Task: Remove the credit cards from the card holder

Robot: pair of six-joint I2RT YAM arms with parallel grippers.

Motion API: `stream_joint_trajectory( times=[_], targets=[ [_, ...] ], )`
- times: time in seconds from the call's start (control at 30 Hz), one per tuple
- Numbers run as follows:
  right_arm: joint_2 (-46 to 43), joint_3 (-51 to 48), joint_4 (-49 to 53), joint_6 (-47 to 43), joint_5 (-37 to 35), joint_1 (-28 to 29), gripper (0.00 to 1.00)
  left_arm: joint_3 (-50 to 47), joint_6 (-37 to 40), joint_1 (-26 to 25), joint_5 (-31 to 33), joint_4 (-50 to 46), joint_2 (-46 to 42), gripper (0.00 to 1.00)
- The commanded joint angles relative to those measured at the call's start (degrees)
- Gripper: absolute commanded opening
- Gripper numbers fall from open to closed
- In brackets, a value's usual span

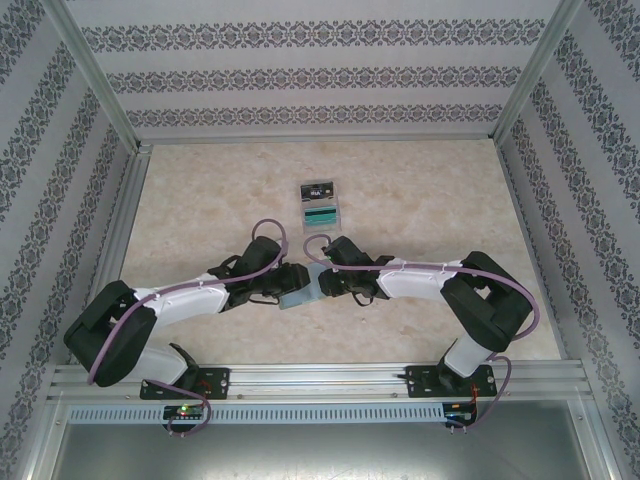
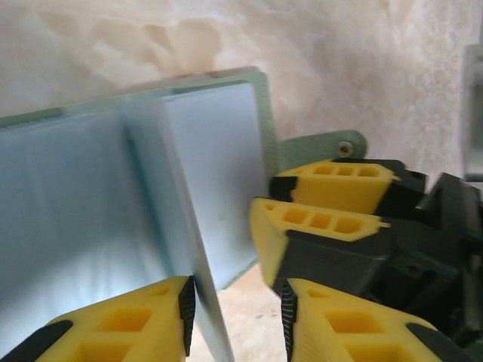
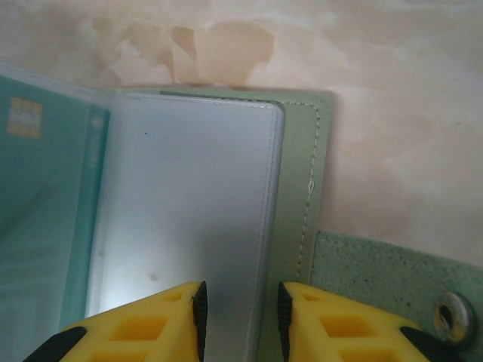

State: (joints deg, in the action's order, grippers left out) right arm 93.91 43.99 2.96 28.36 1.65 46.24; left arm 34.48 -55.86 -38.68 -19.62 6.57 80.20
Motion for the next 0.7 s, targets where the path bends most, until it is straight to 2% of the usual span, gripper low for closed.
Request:
stream_joint_trajectory(
  times=[0.0, 0.27, 0.53, 0.67],
  targets=[
    [0.54, 0.36, 0.29, 1.17, 0.11, -0.94, 0.34, 2.45, 1.75, -1.56, -1.40, 3.33, 1.53, 0.38],
    [-3.34, -2.43, -0.77, 2.21, 0.18, -4.30, 0.34, 1.30, 1.85, -1.75, 1.60, 1.94, 0.20, 0.39],
    [-6.50, -2.59, 0.39, 2.16, -0.80, -4.82, 0.34, 0.21, 1.22, -1.75, 2.47, 3.19, 1.27, 0.40],
    [-10.80, -2.68, 1.98, 1.46, -3.39, -4.80, 0.34, -1.25, -0.57, -1.75, 3.95, 4.33, 1.62, 0.37]
  ],
)
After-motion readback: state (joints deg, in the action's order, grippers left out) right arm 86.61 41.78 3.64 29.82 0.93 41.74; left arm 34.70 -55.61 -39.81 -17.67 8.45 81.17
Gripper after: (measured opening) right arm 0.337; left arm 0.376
